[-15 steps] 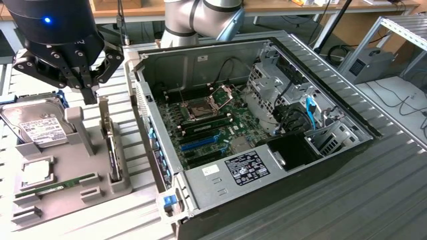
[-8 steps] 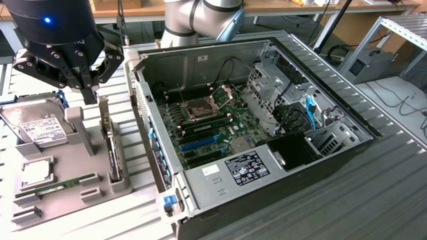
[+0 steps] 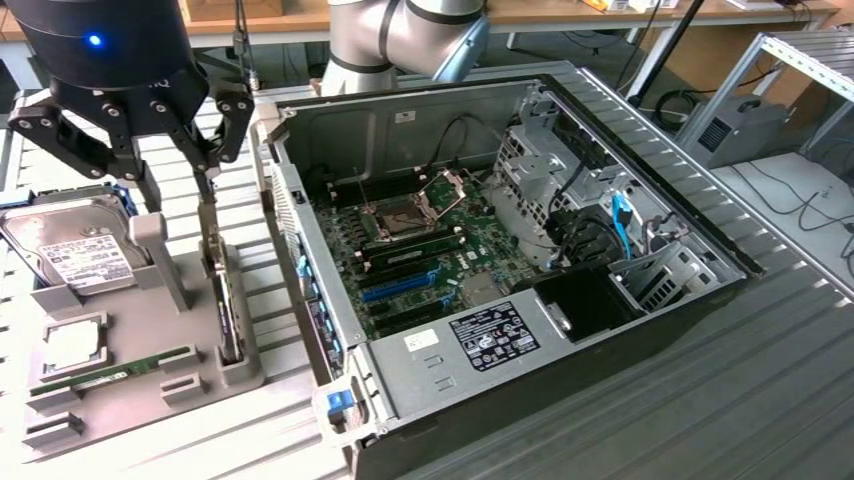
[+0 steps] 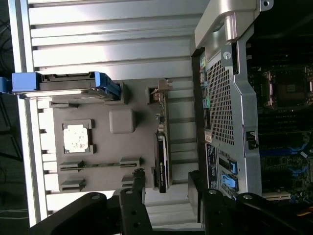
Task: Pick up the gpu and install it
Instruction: 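Pick up the gpu and move the gpu toward the slot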
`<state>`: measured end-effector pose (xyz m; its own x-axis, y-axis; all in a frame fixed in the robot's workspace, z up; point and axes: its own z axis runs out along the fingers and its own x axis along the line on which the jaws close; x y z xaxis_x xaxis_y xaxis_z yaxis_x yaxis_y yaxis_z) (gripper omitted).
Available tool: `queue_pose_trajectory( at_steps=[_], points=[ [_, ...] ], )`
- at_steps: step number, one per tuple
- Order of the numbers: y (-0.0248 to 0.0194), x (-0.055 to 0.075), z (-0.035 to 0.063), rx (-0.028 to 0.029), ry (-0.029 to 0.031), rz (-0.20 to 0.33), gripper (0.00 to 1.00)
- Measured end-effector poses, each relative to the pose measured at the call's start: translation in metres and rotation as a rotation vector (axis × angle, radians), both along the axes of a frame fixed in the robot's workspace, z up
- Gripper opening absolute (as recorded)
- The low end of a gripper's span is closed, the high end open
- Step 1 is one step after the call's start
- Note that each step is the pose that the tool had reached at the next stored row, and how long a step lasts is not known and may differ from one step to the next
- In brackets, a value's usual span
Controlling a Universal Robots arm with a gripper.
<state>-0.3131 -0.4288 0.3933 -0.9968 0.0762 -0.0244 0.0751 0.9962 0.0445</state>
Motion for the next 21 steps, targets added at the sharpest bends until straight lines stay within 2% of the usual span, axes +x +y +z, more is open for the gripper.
queue_pose_trajectory(
  at_steps=[1, 9, 13, 21],
  points=[
    [0.0, 0.0, 0.0, 0.0, -0.0001, 0.0, 0.48],
    [0.0, 0.0, -0.0019, 0.0001, -0.0001, 0.0, 0.48],
    [0.0, 0.0, -0.0071, 0.0, -0.0001, 0.0, 0.48],
    [0.0, 0.0, -0.024, 0.0, 0.0, 0.0, 0.48]
  ],
)
